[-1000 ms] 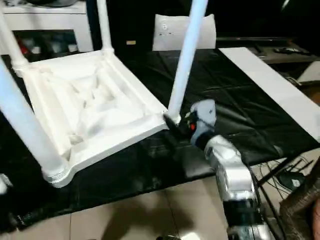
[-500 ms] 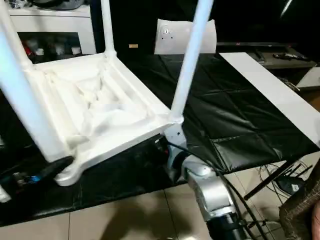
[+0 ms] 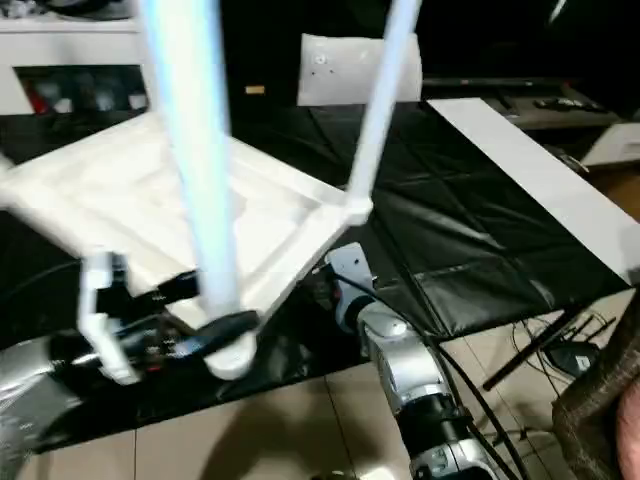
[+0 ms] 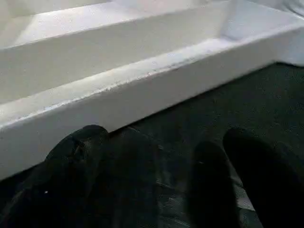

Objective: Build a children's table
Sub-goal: Rotate table base

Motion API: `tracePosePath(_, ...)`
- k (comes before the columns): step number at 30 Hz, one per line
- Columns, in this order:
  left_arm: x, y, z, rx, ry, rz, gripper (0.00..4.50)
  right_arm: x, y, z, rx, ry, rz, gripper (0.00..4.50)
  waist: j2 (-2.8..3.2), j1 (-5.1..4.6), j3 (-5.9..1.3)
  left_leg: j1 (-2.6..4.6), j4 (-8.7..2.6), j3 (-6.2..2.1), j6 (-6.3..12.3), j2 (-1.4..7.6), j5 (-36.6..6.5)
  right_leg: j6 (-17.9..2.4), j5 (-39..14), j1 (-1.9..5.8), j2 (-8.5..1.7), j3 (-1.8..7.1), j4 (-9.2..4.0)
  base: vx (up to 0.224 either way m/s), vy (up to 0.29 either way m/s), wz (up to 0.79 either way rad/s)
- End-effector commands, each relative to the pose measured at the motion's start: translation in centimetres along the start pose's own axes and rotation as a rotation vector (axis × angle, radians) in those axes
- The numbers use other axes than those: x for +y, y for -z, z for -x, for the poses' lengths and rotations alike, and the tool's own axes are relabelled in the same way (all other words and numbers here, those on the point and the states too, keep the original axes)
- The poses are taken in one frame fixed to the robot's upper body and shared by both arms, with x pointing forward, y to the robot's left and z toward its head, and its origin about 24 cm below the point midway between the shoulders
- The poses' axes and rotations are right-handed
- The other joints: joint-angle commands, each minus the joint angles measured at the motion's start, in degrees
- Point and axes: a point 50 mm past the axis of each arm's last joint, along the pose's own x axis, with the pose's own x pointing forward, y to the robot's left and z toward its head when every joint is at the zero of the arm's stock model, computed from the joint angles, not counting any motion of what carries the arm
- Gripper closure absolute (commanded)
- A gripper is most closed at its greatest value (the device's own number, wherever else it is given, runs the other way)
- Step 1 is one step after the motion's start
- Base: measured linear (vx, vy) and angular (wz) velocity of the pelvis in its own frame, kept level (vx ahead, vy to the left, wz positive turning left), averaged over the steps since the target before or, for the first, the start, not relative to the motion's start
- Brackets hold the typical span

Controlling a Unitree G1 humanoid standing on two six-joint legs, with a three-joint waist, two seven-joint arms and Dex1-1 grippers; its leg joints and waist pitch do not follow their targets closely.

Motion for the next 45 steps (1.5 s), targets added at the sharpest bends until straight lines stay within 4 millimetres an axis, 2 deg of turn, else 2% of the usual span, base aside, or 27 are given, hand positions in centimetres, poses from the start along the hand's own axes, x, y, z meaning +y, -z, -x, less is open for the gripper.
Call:
tracePosePath(1, -1.4, -0.2, -2.0, -0.018, 0.124, 0.002, 0.09, 1.1, -1.6, -0.7, -0.058, -0.045, 0.019, 0.00, 1.43, 0.31, -2.53, -1.53, -3.95, 0.73, -0.67, 0.26, -10.9, -6.3, -15.4, 3.52, -3.33, 3.10, -3.55, 0.000, 0.000, 0.00)
tracePosePath(2, -1.3, -0.2, -2.8, -0.019, 0.138, -0.012, 0.09, 1.1, -1.7, -0.8, -0.062, -0.043, 0.021, 0.00, 1.43, 0.33, -2.58, -1.35, -3.90, 0.77, -0.58, 0.29, -11.1, -6.3, -15.8, 3.40, -3.34, 3.08, -3.64, 0.000, 0.000, 0.00)
tracePosePath(3, -1.3, -0.2, -3.0, -0.020, 0.140, -0.015, 0.09, 1.1, -1.7, -0.8, -0.063, -0.043, 0.022, 0.00, 1.81, 0.40, -2.49, -1.28, -3.90, 0.75, -0.52, 0.29, -11.3, -6.2, -16.4, 3.27, -3.33, 3.07, -3.75, 0.000, 0.000, 0.00)
tracePosePath(5, -1.1, -0.3, -4.0, -0.033, 0.158, -0.018, 0.09, 1.1, -1.7, -0.9, -0.066, -0.045, 0.022, 0.00, 1.53, 0.42, -2.49, -1.32, -3.79, 0.80, -0.48, 0.25, -11.7, -5.9, -17.7, 3.28, -3.41, 3.04, -3.91, 0.000, 0.000, 0.00)
tracePosePath(8, -1.0, -0.6, -5.7, -0.062, 0.187, -0.032, 0.09, 1.2, -1.8, -1.2, -0.071, -0.049, 0.022, 0.00, 1.91, 0.49, -2.62, -1.31, -3.71, 0.74, -0.57, 0.28, -10.8, -6.1, -16.3, 3.36, -3.39, 3.02, -3.72, 0.000, 0.000, 0.00)
tracePosePath(11, -1.1, -0.7, -6.9, -0.078, 0.211, -0.038, 0.09, 1.4, -2.0, -1.6, -0.074, -0.058, 0.021, 0.00, 1.79, 0.44, -2.62, -1.28, -3.67, 0.79, -0.47, 0.24, -11.2, -6.6, -16.5, 3.35, -3.34, 2.94, -3.80, 0.000, 0.000, 0.00)
tracePosePath(12, -1.1, -0.8, -7.2, -0.081, 0.214, -0.041, 0.09, 1.5, -2.0, -1.6, -0.075, -0.060, 0.020, 0.00, 1.72, 0.45, -2.65, -1.40, -3.67, 0.72, -0.46, 0.28, -11.2, -6.6, -16.6, 3.53, -3.43, 2.92, -3.75, 0.000, 0.000, 0.00)
tracePosePath(13, -1.1, -0.8, -7.5, -0.086, 0.223, -0.040, 0.09, 1.5, -2.1, -1.8, -0.077, -0.059, 0.015, 0.00, 2.13, 0.52, -2.60, -1.46, -3.67, 0.69, -0.51, 0.22, -11.3, -6.5, -16.7, 3.58, -3.45, 2.94, -3.74, 0.000, 0.000, 0.00)
tracePosePath(14, -1.2, -0.8, -7.8, -0.089, 0.229, -0.039, 0.09, 1.6, -2.2, -1.9, -0.078, -0.058, 0.011, 0.00, 1.81, 0.38, -2.70, -1.41, -3.61, 0.77, -0.34, 0.24, -11.3, -6.5, -16.8, 3.49, -3.47, 2.94, -3.86, 0.000, 0.000, 0.00)
tracePosePath(15, -1.0, -0.8, -8.1, -0.091, 0.226, -0.048, 0.09, 1.6, -2.3, -2.2, -0.082, -0.051, 0.005, 0.00, 1.99, 0.45, -2.73, -1.36, -3.56, 0.75, -0.33, 0.17, -11.0, -6.6, -16.6, 3.51, -3.45, 2.93, -3.77, 0.000, 0.000, 0.00)
tracePosePath(16, -1.0, -0.8, -8.1, -0.091, 0.226, -0.048, 0.09, 1.6, -2.3, -2.2, -0.082, -0.051, 0.005, 0.00, 1.86, 0.38, -2.70, -1.50, -3.59, 0.73, -0.25, 0.16, -10.9, -6.7, -16.8, 3.58, -3.48, 2.89, -3.81, 0.000, 0.000, 0.00)
tracePosePath(19, -0.2, -0.8, -9.0, -0.100, 0.203, -0.083, 0.09, 1.8, -2.8, -2.8, -0.091, -0.040, -0.011, 0.00, 2.09, 0.28, -2.78, -1.36, -3.53, 0.75, -0.02, 0.19, -10.6, -7.3, -15.9, 3.43, -3.45, 2.87, -3.77, 0.000, 0.000, 0.00)
tracePosePath(22, 0.0, -0.9, -9.5, -0.108, 0.202, -0.092, 0.09, 2.1, -3.0, -3.0, -0.102, -0.065, -0.014, 0.00, 2.11, 0.32, -2.85, -1.47, -3.48, 0.72, 0.01, 0.27, -9.7, -7.9, -14.5, 3.67, -3.57, 2.91, -3.52, 0.000, 0.000, 0.00)
tracePosePath(23, 0.2, -1.1, -10.1, -0.122, 0.196, -0.104, 0.09, 2.4, -3.3, -3.2, -0.112, -0.076, -0.008, 0.00, 2.36, 0.27, -2.83, -1.38, -3.44, 0.84, 0.13, 0.29, -9.6, -8.6, -13.4, 3.56, -3.52, 2.89, -3.57, 0.000, 0.000, 0.00)
tracePosePath(26, 0.8, -1.1, -10.6, -0.120, 0.169, -0.137, 0.09, 2.2, -3.4, -3.4, -0.117, -0.047, -0.014, 0.00, 2.32, 0.39, -2.83, -1.40, -3.39, 0.87, 0.50, 0.20, -9.3, -8.9, -13.7, 3.71, -3.62, 2.91, -3.55, 0.000, 0.000, 0.00)
tracePosePath(27, 1.3, -1.1, -10.7, -0.114, 0.149, -0.154, 0.09, 1.8, -3.4, -3.3, -0.122, -0.026, -0.016, 0.00, 3.02, 0.48, -2.77, -1.44, -3.39, 0.78, 0.53, 0.19, -8.9, -8.7, -13.9, 3.76, -3.67, 2.93, -3.53, 0.000, 0.000, 0.00)
tracePosePath(28, 1.4, -1.1, -10.7, -0.112, 0.143, -0.159, 0.09, 1.7, -3.4, -3.3, -0.125, -0.017, -0.019, 0.00, 2.72, 0.37, -2.76, -1.38, -3.37, 0.87, 0.61, 0.22, -9.1, -8.5, -14.1, 3.68, -3.60, 2.89, -3.76, 0.000, 0.000, 0.00)
tracePosePath(29, 1.7, -1.1, -10.7, -0.109, 0.134, -0.168, 0.09, 1.4, -3.4, -3.3, -0.129, -0.004, -0.024, 0.00, 2.53, 0.43, -2.86, -1.43, -3.34, 0.86, 0.69, 0.21, -8.8, -8.7, -13.9, 3.79, -3.64, 2.91, -3.54, 0.000, 0.000, 0.00)
tracePosePath(33, 2.8, -0.8, -9.9, -0.063, 0.106, -0.200, 0.09, 0.0, -3.3, -2.6, -0.151, 0.042, -0.006, 0.00, 2.81, 0.52, -2.85, -1.44, -3.29, 0.90, 0.98, 0.25, -7.7, -9.3, -12.8, 3.81, -3.68, 2.95, -3.30, 0.000, 0.000, 0.00)
tracePosePath(34, 3.3, -0.4, -8.6, -0.019, 0.107, -0.192, 0.09, -1.0, -3.5, -1.8, -0.179, 0.034, 0.012, 0.00, 3.11, 0.48, -2.85, -1.38, -3.26, 0.92, 0.96, 0.26, -7.8, -9.4, -12.2, 3.85, -3.57, 2.94, -3.26, 0.000, 0.000, 0.00)
tracePosePath(36, 3.6, -0.2, -8.0, 0.003, 0.111, -0.186, 0.09, -1.5, -3.6, -1.3, -0.194, 0.024, 0.025, 0.00, 3.03, 0.56, -2.77, -1.52, -3.28, 0.93, 1.52, 0.22, -7.3, -9.1, -11.5, 3.99, -3.54, 3.03, -3.13, 0.000, 0.000, 0.00)
tracePosePath(37, 3.9, 0.2, -6.6, 0.051, 0.126, -0.184, 0.09, -2.3, -3.8, -0.4, -0.226, 0.035, 0.035, 0.00, 3.39, 0.60, -2.76, -1.33, -3.24, 0.95, 1.59, 0.16, -7.2, -9.2, -11.9, 3.86, -3.49, 2.98, -3.26, 0.000, 0.000, 0.00)
tracePosePath(38, 4.0, 0.3, -6.3, 0.064, 0.129, -0.185, 0.09, -2.4, -3.8, -0.1, -0.233, 0.037, 0.036, 0.00, 3.39, 0.60, -2.76, -1.33, -3.24, 0.95, 1.59, 0.16, -7.2, -9.2, -11.9, 3.86, -3.49, 2.98, -3.26, 0.000, 0.000, 0.00)
tracePosePath(39, 4.5, 0.7, -4.9, 0.126, 0.138, -0.188, 0.09, -2.9, -4.0, 0.9, -0.261, 0.039, 0.053, 0.00, 3.41, 0.78, -2.62, -1.35, -3.33, 0.96, 1.82, 0.14, -7.0, -8.9, -12.6, 3.87, -3.43, 3.02, -3.30, 0.000, 0.000, 0.00)
tracePosePath(42, 5.2, 1.1, -3.3, 0.203, 0.162, -0.193, 0.09, -3.1, -4.1, 2.1, -0.289, 0.004, 0.078, 0.00, 3.61, 0.92, -2.52, -1.18, -3.43, 1.04, 1.80, 0.14, -7.7, -8.6, -14.2, 3.69, -3.37, 3.02, -3.52, 0.000, 0.000, 0.00)
tracePosePath(44, 5.7, 1.2, -2.5, 0.259, 0.168, -0.206, 0.45, -3.1, -4.0, 2.8, -0.279, -0.027, 0.095, 0.00, 3.69, 1.12, -2.31, -1.07, -3.62, 0.94, 1.83, 0.16, -9.5, -7.9, -17.2, 3.56, -3.32, 3.00, -3.77, 0.000, 0.000, 0.00)
tracePosePath(45, 6.1, 1.4, -2.1, 0.301, 0.167, -0.228, 0.45, -3.0, -3.7, 3.2, -0.253, -0.052, 0.108, 0.00, 3.70, 1.22, -2.19, -1.01, -3.72, 0.85, 1.84, 0.10, -9.8, -7.6, -17.9, 3.55, -3.20, 2.97, -3.96, 0.000, 0.000, 0.00)
